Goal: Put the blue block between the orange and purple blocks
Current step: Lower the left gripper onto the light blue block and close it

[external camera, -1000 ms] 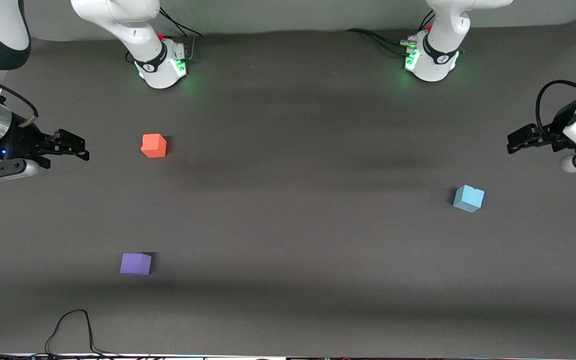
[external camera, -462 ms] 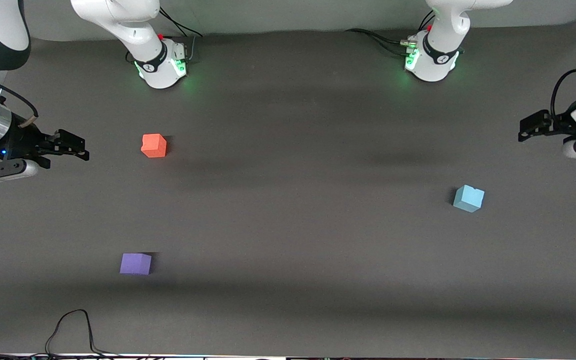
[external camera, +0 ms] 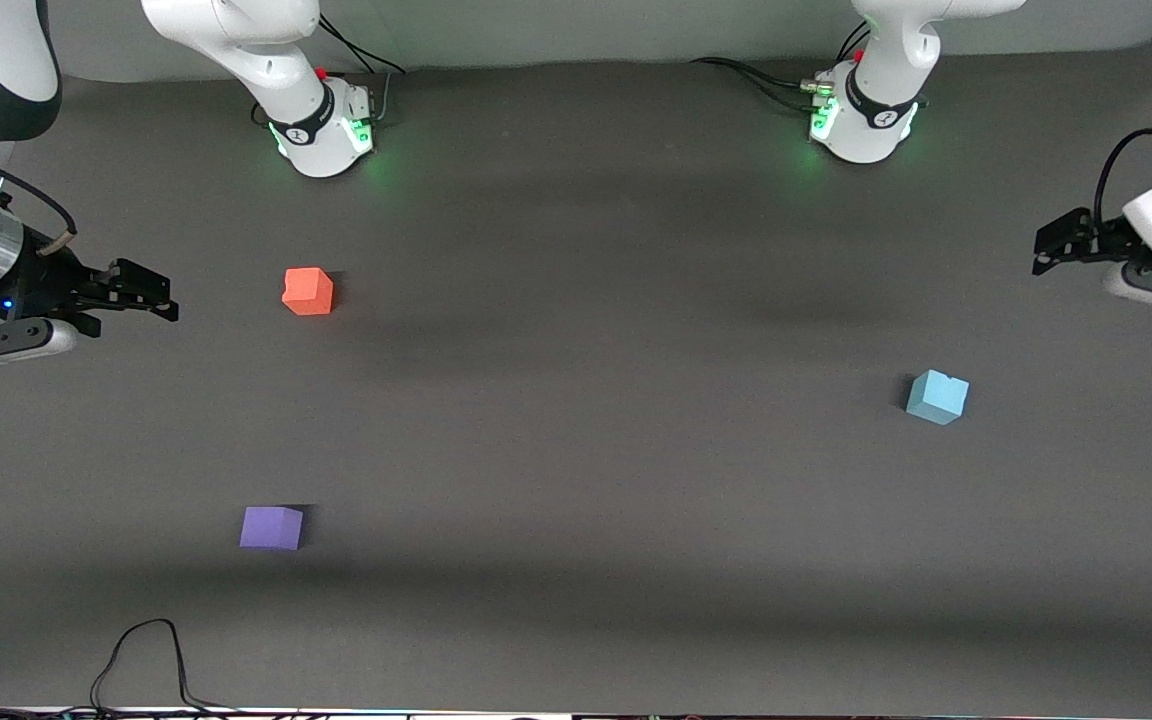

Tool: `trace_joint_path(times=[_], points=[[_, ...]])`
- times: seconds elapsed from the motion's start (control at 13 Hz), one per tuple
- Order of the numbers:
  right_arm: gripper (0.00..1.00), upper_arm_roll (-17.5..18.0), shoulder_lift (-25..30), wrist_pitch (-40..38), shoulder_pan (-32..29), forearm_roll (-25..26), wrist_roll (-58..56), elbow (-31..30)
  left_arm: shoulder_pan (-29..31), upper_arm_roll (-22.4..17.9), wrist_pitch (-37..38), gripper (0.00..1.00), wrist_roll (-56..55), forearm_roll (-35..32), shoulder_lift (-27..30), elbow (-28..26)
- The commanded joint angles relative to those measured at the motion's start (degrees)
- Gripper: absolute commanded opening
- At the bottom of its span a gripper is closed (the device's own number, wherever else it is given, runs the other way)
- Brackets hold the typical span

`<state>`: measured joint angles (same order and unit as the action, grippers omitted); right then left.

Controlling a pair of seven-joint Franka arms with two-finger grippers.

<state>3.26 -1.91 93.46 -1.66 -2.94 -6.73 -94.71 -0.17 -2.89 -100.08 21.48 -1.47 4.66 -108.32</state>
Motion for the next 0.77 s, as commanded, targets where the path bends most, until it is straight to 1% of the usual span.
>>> trace_joint_path(times=[0.0, 0.08, 0.23, 0.31, 0.46, 0.54, 0.62, 0.69], points=[[1.00, -0.1, -0.5, -0.7, 0.3, 1.3, 1.0, 1.1, 0.1, 0.1, -8.2, 1.00, 1.3, -1.3, -2.8, -5.6], [1.00, -0.1, -0.5, -0.7, 0.3, 1.3, 1.0, 1.0, 0.1, 0.1, -11.8, 1.00, 2.4, -1.8, -4.7, -6.8], [1.00, -0.1, -0.5, -0.7, 0.3, 1.3, 1.0, 1.0, 0.8, 0.0, -16.6, 1.00, 5.8, -2.0, -10.2, -7.1], [1.00, -0.1, -0.5, -0.7, 0.3, 1.3, 1.1, 1.0, 1.8, 0.0, -19.6, 1.00, 6.2, -2.1, -11.4, -8.4], [1.00, -0.1, -0.5, -0.7, 0.3, 1.3, 1.4, 1.1, 1.9, 0.0, -30.9, 1.00, 6.1, -2.1, -12.3, -15.5], [1.00, -0.1, -0.5, -0.7, 0.3, 1.3, 1.4, 1.1, 1.9, 0.0, -36.1, 1.00, 5.9, -2.1, -13.5, -18.1], [1.00, -0.1, -0.5, -0.7, 0.3, 1.3, 1.4, 1.1, 1.8, 0.0, -39.2, 1.00, 5.2, -2.1, -15.2, -19.0], [1.00, -0.1, -0.5, -0.7, 0.3, 1.3, 1.4, 1.1, 1.7, 0.0, -40.7, 1.00, 5.2, -2.0, -16.7, -19.3]])
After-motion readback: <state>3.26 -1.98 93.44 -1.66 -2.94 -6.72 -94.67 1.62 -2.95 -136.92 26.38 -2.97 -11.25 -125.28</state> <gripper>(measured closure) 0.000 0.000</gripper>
